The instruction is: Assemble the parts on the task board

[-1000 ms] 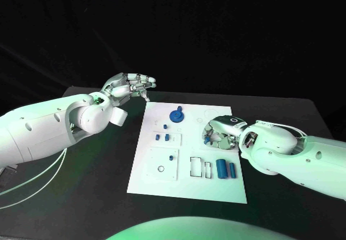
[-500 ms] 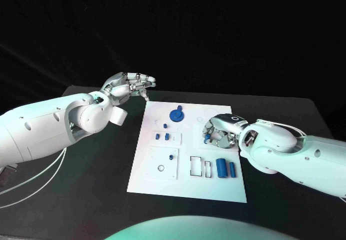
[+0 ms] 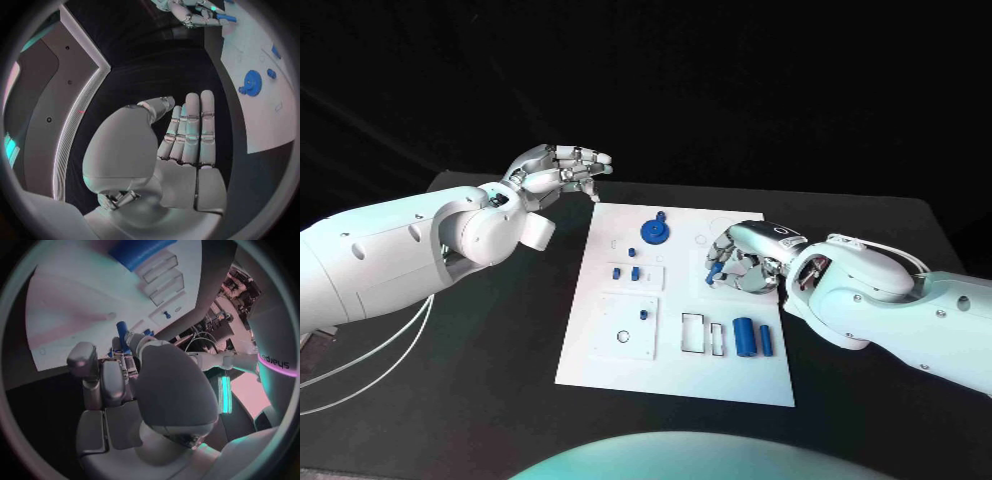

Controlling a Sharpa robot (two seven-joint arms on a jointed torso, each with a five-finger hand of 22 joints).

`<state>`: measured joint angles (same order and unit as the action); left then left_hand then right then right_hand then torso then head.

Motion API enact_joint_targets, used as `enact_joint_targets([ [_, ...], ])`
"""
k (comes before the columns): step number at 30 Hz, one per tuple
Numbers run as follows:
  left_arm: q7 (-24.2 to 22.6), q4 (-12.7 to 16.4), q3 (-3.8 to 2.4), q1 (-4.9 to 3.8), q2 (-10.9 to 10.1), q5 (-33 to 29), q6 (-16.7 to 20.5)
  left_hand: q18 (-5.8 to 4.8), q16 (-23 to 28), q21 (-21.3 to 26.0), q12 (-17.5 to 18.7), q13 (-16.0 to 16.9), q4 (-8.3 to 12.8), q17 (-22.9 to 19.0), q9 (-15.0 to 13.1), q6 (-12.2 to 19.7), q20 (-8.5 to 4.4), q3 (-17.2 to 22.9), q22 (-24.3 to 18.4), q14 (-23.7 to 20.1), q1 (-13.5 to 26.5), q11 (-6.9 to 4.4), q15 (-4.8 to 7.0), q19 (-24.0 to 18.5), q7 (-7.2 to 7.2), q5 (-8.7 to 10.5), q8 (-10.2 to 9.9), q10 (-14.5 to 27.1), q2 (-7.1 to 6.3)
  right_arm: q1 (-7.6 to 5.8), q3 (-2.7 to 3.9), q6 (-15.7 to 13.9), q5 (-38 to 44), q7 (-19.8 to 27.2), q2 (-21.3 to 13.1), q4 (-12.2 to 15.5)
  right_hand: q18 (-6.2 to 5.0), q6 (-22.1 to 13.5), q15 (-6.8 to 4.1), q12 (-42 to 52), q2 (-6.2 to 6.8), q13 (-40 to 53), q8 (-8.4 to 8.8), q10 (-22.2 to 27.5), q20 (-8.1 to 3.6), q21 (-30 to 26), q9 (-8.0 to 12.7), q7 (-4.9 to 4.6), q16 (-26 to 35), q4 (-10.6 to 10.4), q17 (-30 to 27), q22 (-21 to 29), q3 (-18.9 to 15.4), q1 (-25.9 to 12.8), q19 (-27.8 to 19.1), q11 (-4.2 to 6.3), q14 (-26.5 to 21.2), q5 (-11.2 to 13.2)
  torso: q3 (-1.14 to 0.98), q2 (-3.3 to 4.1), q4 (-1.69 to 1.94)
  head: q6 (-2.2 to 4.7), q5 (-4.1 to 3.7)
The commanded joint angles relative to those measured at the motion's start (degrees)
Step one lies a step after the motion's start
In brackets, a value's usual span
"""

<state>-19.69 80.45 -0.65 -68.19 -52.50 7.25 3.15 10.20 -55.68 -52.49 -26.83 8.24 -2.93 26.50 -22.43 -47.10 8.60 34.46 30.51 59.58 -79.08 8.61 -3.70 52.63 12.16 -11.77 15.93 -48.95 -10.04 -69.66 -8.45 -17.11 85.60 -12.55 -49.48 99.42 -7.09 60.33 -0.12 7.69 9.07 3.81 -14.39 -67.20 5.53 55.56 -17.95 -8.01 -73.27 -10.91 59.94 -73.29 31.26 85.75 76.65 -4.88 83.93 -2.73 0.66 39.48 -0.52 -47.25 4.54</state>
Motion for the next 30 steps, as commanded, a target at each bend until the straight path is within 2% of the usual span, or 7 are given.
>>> enact_joint_targets([
  [1, -0.38, 0.0, -0.01, -0.02, 0.11, 0.66, -0.7, 0.42, 0.38, 0.28, -0.1, -0.08, 0.0, -0.09, 0.07, 0.28, 0.3, -0.46, -0.08, -0.3, 0.63, 0.03, -0.13, 0.09, 0.19, -0.22, -0.12, 0.52, -0.01, -0.63, 0.23, -1.93, -1.65, 0.0, -0.38, 1.75, 0.44, -0.01, -0.26, -0.23, -0.36, 0.1, -0.29, -1.04, -0.06, -0.28, -0.59, 0.21, -0.11, 0.22, -0.04, -0.03, 0.21, -0.24, 0.06, 0.6, 0.18, -0.15, 0.04, -0.01, 0.02, -0.08, 0.11],
  [7, -0.4, -0.19, 0.05, -0.02, 0.43, 0.78, -0.73, 0.42, 0.39, 0.31, -0.13, -0.08, 0.0, -0.09, 0.07, 0.29, 0.3, -0.47, -0.1, -0.3, 0.64, 0.03, -0.13, 0.1, 0.2, -0.22, -0.11, 0.54, -0.01, -1.77, 0.5, -1.65, -1.53, 0.08, 0.48, 3.9, 0.38, -0.05, -0.25, -0.28, -0.29, 0.09, -0.38, -1.05, -0.07, -0.6, -0.67, 0.2, 0.04, 0.43, -0.3, 0.1, 0.35, -0.38, -0.08, 0.58, 0.11, -0.15, 0.01, -0.05, 0.08, -0.05, 0.32],
  [11, -0.4, -0.29, 0.1, -0.02, 0.61, 0.79, -0.77, 0.42, 0.39, 0.31, -0.13, -0.08, 0.0, -0.09, 0.07, 0.29, 0.3, -0.47, -0.1, -0.3, 0.64, 0.03, -0.13, 0.1, 0.2, -0.22, -0.11, 0.54, -0.01, -1.6, 0.5, -1.51, -0.81, 0.39, 2.42, 4.09, 0.38, -0.12, -0.25, -0.34, -0.27, 0.09, -0.52, -1.1, -0.07, -0.64, -0.78, 0.18, 0.05, 0.7, -0.31, 0.07, 0.6, -0.62, -0.13, 0.58, 0.09, -0.15, -0.01, 0.09, 0.02, -0.14, 0.65],
  [14, -0.41, -0.52, 0.13, -0.01, 0.91, 0.8, -0.91, 0.42, 0.39, 0.31, -0.13, -0.08, 0.0, -0.09, 0.07, 0.29, 0.3, -0.47, -0.1, -0.3, 0.64, 0.03, -0.13, 0.1, 0.2, -0.22, -0.11, 0.54, -0.01, -0.67, 0.35, -1.1, 0.14, 0.8, 5.44, 3.53, 0.36, -0.18, -0.24, -0.38, -0.26, 0.08, -0.57, -1.1, -0.07, -0.75, -0.83, 0.15, 0.06, 0.84, -0.34, 0.11, 0.71, -0.73, -0.18, 0.57, 0.08, -0.15, 0.03, 0.06, -0.14, -0.12, 1.17],
  [19, -0.38, -1.28, 0.17, -0.01, 1.53, 0.83, -1.07, 0.42, 0.39, 0.31, -0.13, -0.08, 0.0, -0.09, 0.07, 0.29, 0.3, -0.47, -0.1, -0.3, 0.64, 0.03, -0.13, 0.1, 0.2, -0.22, -0.11, 0.54, -0.01, 1.5, 0.19, -0.5, 1.18, 1.4, 10.17, 2.72, 0.3, -0.58, -0.18, -0.56, -0.2, 0.06, -0.61, -0.99, -0.04, -1.13, -0.94, 0.0, 0.08, 1.24, -0.38, 0.22, 1.1, -1.19, -0.36, 0.47, 0.06, -0.15, -0.1, 0.14, 0.05, -0.34, 2.17],
  [25, -0.44, -1.9, 0.25, 0.01, 2.19, 0.84, -1.28, 0.42, 0.39, 0.31, -0.13, -0.08, 0.0, -0.09, 0.07, 0.29, 0.3, -0.47, -0.1, -0.3, 0.64, 0.03, -0.13, 0.1, 0.2, -0.22, -0.11, 0.54, -0.01, 3.98, -0.08, -0.45, 2.85, 2.2, 14.62, 1.46, 0.27, -0.69, -0.16, -0.61, -0.26, 0.08, -0.7, -1.03, -0.03, -1.25, -1.04, -0.06, 0.08, 1.62, -0.4, 0.24, 1.38, -1.28, -0.41, 0.45, 0.06, -0.15, 0.04, 0.16, 0.01, -0.63, 3.03],
  [30, -0.45, -1.93, 0.28, 0.01, 2.46, 0.84, -1.44, 0.42, 0.39, 0.31, -0.13, -0.08, 0.0, -0.09, 0.07, 0.29, 0.3, -0.47, -0.1, -0.3, 0.64, 0.03, -0.13, 0.1, 0.2, -0.22, -0.11, 0.54, -0.01, 5.64, -0.39, -0.24, 3.39, 2.2, 16.54, 0.04, 0.27, -0.69, -0.16, -0.61, -0.26, 0.08, -0.7, -1.03, -0.03, -1.25, -1.04, -0.06, 0.08, 1.62, -0.4, 0.24, 1.38, -1.28, -0.41, 0.45, 0.06, -0.15, 0.07, 0.1, 0.0, -0.8, 3.45],
])
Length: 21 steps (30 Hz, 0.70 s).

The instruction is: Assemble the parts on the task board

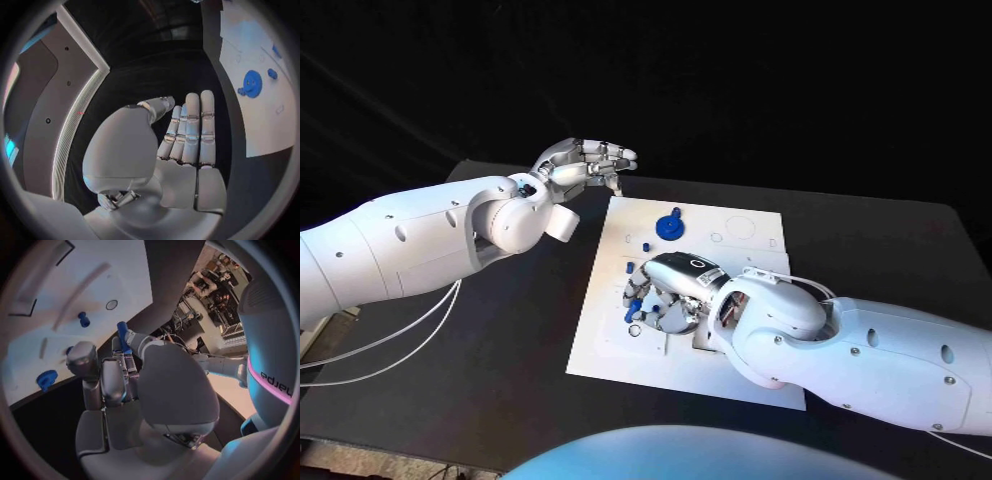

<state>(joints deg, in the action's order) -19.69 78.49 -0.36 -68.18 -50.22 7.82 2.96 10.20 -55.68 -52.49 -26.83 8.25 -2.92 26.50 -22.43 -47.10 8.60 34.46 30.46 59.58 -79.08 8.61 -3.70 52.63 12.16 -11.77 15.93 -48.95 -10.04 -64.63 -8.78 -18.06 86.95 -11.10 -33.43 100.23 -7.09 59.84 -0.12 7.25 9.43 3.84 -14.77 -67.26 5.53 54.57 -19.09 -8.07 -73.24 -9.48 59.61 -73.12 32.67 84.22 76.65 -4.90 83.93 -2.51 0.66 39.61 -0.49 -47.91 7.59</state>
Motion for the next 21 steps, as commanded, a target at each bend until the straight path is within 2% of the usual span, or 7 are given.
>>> enact_joint_targets([
  [1, -0.46, 0.03, 0.0, 0.0, 0.2, 0.27, -1.26, 0.41, 0.39, 0.31, -0.13, -0.08, 0.0, -0.09, 0.07, 0.29, 0.3, -0.47, -0.05, -0.3, 0.64, 0.03, -0.13, 0.1, 0.2, -0.22, -0.11, 0.54, -0.01, 0.86, -0.11, 0.79, 2.08, 0.71, 0.7, -1.09, 0.24, -0.25, -0.16, -0.19, -0.62, 0.05, -0.37, -0.98, -0.03, -0.39, 0.06, -0.03, 0.04, 0.38, -0.07, 0.11, 0.09, 0.17, -0.45, 0.45, 0.07, -0.37, 0.05, -0.04, -0.08, -0.16, 0.52],
  [9, -0.47, 0.04, 0.0, 0.0, 0.21, 0.27, -1.29, 0.41, 0.39, 0.31, -0.13, -0.08, 0.0, -0.09, 0.07, 0.29, 0.3, -0.47, -0.05, -0.3, 0.64, 0.03, -0.13, 0.1, 0.2, -0.22, -0.11, 0.54, -0.01, 1.93, -0.33, 1.54, 2.17, 0.36, 1.12, -2.21, 0.25, -0.27, -0.15, -0.19, -0.62, 0.06, -0.39, -1.0, -0.03, -0.36, 0.03, -0.05, 0.04, 0.46, -0.09, 0.09, 0.14, 0.11, -0.44, 0.44, 0.07, -0.37, -0.05, -0.05, -0.1, -0.37, 1.03],
  [21, -0.4, 0.02, 0.0, 0.0, 0.27, 0.28, -1.36, 0.42, 0.39, 0.4, -0.25, -0.08, 0.04, -0.09, 0.05, 0.26, 0.3, -0.49, -0.13, -0.32, 0.62, 0.01, -0.13, 0.15, 0.17, -0.23, -0.05, 0.56, 0.02, 2.2, -0.41, 2.59, 3.13, -0.72, 0.79, -2.57, 0.25, -0.31, -0.14, -0.2, -0.61, 0.06, -0.41, -1.01, -0.02, -0.35, 0.01, -0.08, 0.04, 0.52, -0.09, 0.07, 0.17, 0.01, -0.44, 0.42, 0.07, -0.37, -0.05, -0.04, -0.11, -0.41, 1.11],
])
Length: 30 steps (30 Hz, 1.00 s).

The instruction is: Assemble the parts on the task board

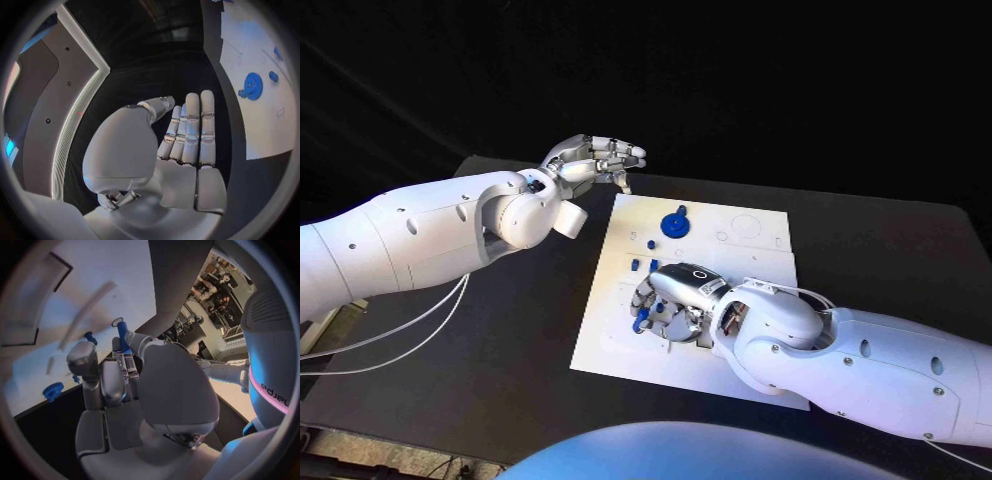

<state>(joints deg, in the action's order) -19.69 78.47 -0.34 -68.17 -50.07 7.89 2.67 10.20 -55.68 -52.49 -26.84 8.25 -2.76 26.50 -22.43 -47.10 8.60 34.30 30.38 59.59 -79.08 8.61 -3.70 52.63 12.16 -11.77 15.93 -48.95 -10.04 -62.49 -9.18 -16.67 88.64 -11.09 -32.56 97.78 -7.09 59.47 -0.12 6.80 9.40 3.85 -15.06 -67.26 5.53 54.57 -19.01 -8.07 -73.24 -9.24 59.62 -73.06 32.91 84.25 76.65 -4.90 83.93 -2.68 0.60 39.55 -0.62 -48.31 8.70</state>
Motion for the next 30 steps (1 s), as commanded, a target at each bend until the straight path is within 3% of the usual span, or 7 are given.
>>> enact_joint_targets([
  [1, -0.4, 0.05, -0.02, -0.01, 0.11, 0.21, -1.07, 0.43, 0.39, 0.4, -0.25, -0.08, -0.12, -0.09, 0.05, 0.27, 0.3, -0.33, -0.05, -0.32, 0.62, 0.01, -0.13, 0.16, 0.17, -0.23, -0.05, 0.56, 0.02, 0.07, -0.01, 1.3, 1.53, -0.84, -0.11, -0.13, 0.25, 0.06, -0.14, 0.24, -0.58, 0.05, -0.12, -1.01, -0.02, -0.36, -0.07, -0.08, 0.03, 0.28, -0.09, 0.01, -0.07, -0.02, -0.44, 0.42, 0.07, -0.19, 0.01, 0.03, 0.03, -0.03, 0.01],
  [21, -0.33, 0.13, -0.02, -0.01, -0.09, 0.23, -1.12, 0.43, 0.39, 0.4, -0.25, -0.08, -0.12, -0.09, 0.05, 0.27, 0.3, -0.33, -0.05, -0.32, 0.62, 0.01, -0.13, 0.16, 0.17, -0.23, -0.05, 0.56, 0.02, 0.39, -0.24, 2.31, 5.28, -2.12, 0.97, -0.89, 0.22, -0.08, -0.09, 0.15, -0.42, 0.06, -0.28, -1.02, 0.02, -0.58, -0.22, -0.12, 0.05, 0.64, -0.16, 0.06, 0.08, -0.61, -0.54, 0.37, 0.06, -0.19, 0.08, 0.03, 0.05, -0.18, -0.01],
  [30, -0.31, 0.18, -0.02, -0.01, -0.15, 0.23, -1.08, 0.42, 0.41, 0.47, -0.3, -0.09, -0.13, -0.1, 0.05, 0.31, 0.3, -0.36, -0.11, -0.34, 0.66, 0.03, -0.14, 0.18, 0.18, -0.23, -0.04, 0.64, 0.02, 0.65, -0.39, 2.35, 5.05, -1.91, 1.59, -1.07, 0.09, -1.12, 0.09, -0.19, 0.71, 0.06, -0.1, -0.68, 0.18, -1.42, -0.29, -0.42, 0.4, 1.39, -0.74, 0.32, 0.21, -2.4, -0.91, 0.14, -0.15, -0.19, 0.08, 0.01, 0.05, -0.28, -0.09],
])
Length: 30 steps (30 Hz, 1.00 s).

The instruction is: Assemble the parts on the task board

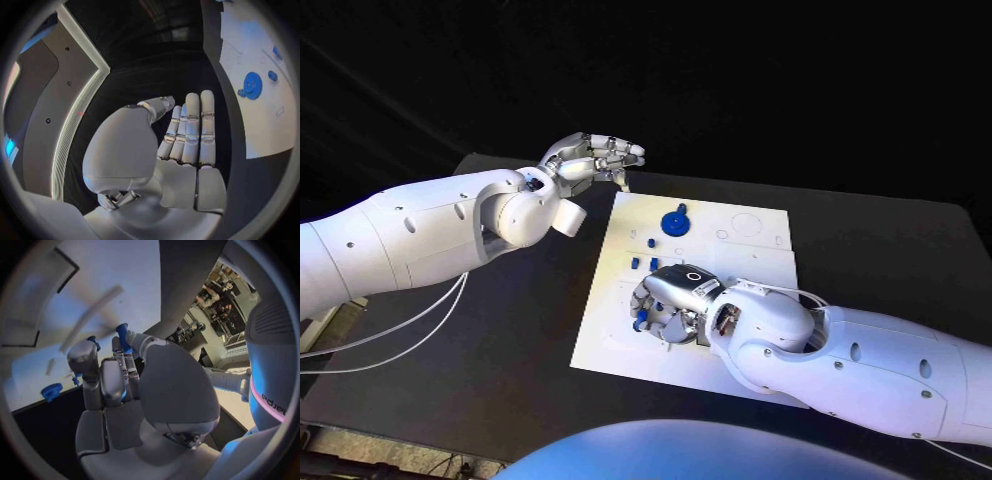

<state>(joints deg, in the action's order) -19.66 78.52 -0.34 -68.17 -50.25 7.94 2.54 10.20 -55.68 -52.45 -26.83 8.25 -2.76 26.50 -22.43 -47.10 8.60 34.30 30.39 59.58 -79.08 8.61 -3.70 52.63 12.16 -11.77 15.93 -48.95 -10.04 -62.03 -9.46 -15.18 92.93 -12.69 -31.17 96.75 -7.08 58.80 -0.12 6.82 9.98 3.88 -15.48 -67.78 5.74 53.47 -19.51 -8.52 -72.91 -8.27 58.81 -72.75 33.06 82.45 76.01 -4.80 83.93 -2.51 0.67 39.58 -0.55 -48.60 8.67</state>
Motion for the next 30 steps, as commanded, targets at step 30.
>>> enact_joint_targets([
  [30, -0.42, 0.24, -0.02, -0.01, -0.25, 0.21, -0.98, 0.4, 0.41, 0.59, -0.35, -0.12, -0.3, -0.1, 0.1, 0.56, 0.35, -0.44, -0.24, -0.36, 0.9, 0.07, -0.18, 0.21, 0.23, -0.21, -0.13, 0.79, 0.04, -1.47, 0.63, -9.68, -5.72, 1.66, -8.24, 6.93, -1.07, -12.68, 1.67, 8.1, 0.14, 0.75, 4.47, 15.98, 1.46, -9.47, 2.48, -2.0, 2.97, -8.06, -5.2, 4.55, -29.79, 5.23, -1.94, -1.86, -1.56, -0.41, 0.05, -0.12, -0.11, 0.47, -0.05],
])
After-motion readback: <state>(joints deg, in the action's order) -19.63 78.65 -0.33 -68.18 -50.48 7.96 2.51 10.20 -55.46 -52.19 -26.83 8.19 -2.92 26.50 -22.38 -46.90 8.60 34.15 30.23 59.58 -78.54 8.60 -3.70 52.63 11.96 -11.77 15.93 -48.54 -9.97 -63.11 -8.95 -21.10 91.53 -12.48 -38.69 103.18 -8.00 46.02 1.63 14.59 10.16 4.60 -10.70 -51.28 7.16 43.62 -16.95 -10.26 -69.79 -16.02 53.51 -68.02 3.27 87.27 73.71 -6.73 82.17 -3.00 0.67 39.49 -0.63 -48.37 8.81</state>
